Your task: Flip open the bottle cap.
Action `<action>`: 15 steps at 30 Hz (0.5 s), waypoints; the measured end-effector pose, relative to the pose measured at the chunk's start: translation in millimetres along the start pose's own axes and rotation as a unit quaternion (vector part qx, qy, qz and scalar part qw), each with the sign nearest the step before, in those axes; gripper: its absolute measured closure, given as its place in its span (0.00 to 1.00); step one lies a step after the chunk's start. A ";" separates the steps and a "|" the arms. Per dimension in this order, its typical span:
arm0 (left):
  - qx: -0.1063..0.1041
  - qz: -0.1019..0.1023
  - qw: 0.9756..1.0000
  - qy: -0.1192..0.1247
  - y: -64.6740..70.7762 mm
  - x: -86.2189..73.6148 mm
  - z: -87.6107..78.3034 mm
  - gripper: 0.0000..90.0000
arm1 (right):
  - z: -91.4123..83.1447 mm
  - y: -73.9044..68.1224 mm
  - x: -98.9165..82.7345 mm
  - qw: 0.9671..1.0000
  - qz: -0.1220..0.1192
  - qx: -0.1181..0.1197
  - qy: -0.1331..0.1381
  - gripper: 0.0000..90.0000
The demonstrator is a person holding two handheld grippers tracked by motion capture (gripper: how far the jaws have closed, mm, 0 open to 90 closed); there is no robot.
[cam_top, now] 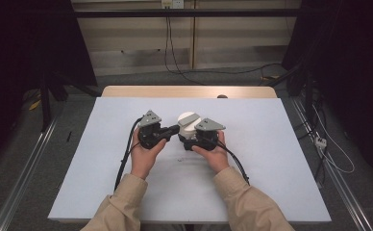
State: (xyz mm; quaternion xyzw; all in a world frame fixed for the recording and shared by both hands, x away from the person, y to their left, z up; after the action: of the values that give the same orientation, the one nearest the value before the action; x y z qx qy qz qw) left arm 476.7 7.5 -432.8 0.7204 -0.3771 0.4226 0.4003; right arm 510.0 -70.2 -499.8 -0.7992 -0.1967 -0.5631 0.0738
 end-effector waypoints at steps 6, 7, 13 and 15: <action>-0.001 -0.001 1.000 -0.001 1.0 5.1 -0.5 1.00 | 0.0 -0.1 0.0 1.000 0.000 0.000 0.000 0.21; -0.001 -0.001 1.000 -0.001 1.2 6.3 -0.4 1.00 | 0.0 -0.2 0.0 1.000 0.000 0.000 0.000 0.21; 0.002 0.004 1.000 -0.003 0.0 13.6 -1.0 1.00 | 0.0 -0.3 0.0 1.000 -0.001 0.000 0.000 0.21; 0.001 0.004 1.000 -0.005 0.7 15.0 -0.8 1.00 | 0.1 -0.3 0.0 1.000 -0.001 0.000 0.000 0.21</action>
State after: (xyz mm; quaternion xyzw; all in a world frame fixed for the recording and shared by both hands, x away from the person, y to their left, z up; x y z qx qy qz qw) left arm 481.1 4.8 -418.6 0.7212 -0.3814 0.4209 0.3966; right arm 510.0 -69.9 -499.9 -0.7992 -0.1973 -0.5631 0.0729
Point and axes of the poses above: each handheld gripper's, and its own axes: z roughly forward along the jaws, x roughly out of its top, y roughly to its right, the point moved 10 cm from there along z, roughly forward along the jaws, and after that the axes turned 14 degrees about -x, right-handed, at the moved point
